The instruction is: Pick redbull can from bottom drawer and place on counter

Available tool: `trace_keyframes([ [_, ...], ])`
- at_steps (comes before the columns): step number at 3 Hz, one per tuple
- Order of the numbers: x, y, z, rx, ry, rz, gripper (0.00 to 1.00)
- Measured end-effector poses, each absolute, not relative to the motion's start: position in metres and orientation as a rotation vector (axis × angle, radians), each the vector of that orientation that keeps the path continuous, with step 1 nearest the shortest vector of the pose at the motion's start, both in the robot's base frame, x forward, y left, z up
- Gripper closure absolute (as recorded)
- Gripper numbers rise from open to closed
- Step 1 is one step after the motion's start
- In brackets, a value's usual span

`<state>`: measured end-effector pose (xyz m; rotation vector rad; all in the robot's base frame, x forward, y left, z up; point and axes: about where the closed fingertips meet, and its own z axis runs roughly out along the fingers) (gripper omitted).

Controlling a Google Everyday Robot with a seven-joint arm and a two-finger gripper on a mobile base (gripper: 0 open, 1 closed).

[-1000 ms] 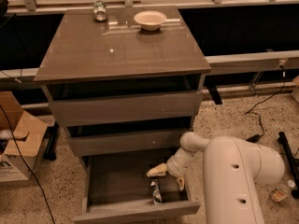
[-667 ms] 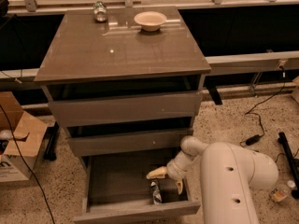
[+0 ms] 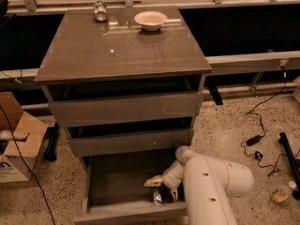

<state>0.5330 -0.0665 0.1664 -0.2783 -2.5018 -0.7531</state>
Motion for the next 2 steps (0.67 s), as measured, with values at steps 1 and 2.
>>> trace_keyframes([
  [1, 0.529, -0.058, 0.136, -0.315, -2.474, -0.706, 0.0],
  [2, 0.526, -0.052, 0.122, -0.336, -2.456, -0.658, 0.16],
])
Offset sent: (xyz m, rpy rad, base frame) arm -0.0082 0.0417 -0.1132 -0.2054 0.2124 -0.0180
